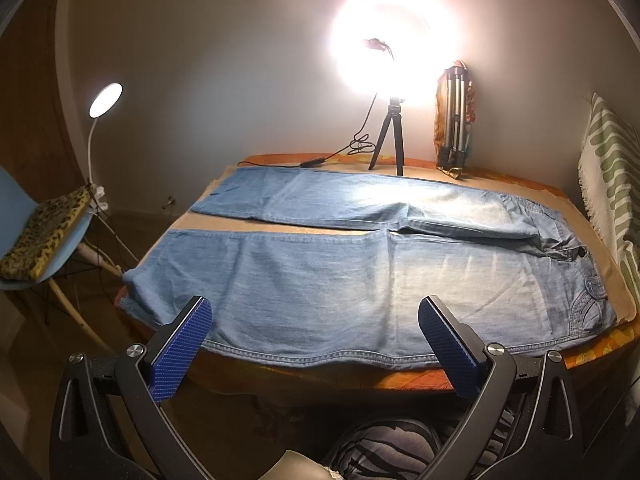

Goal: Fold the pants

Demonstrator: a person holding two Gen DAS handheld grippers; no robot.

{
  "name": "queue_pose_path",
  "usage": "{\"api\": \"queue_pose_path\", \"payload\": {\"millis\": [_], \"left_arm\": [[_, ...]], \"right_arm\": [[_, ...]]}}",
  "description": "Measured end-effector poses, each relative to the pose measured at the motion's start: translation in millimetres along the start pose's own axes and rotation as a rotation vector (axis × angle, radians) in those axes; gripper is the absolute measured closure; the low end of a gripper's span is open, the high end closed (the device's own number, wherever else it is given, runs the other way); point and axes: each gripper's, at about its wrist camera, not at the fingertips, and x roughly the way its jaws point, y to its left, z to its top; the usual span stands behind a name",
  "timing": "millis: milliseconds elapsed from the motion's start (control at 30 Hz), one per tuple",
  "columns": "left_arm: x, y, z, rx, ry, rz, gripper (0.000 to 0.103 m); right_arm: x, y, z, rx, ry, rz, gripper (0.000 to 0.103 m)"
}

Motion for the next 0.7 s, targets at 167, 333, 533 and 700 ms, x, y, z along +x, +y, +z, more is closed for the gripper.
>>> {"api": "queue_pose_path", "payload": {"millis": [167, 333, 533, 700], "left_arm": [[-0.8, 0.8, 0.0, -0.001, 0.0, 0.0, 0.0], [-1.2, 1.7, 0.0, 0.0, -0.001, 0.001, 0.0], [-4.5, 3.2, -1.6, 0.001, -0.007, 0.003, 0.0], [-8.8, 2.8, -3.5, 0.003, -0.014, 0.012, 0.0]], "right_arm": [[-0.2, 1.1, 0.0, -0.002, 0.001, 0.002, 0.0], [-1.2, 1.8, -1.0, -0.005, 0.001, 0.002, 0.0], [-1.4, 1.8, -0.7, -0.004, 0.001, 0.003, 0.0], [-3.9, 3.0, -1.7, -0.016, -0.005, 0.007, 0.0]]}}
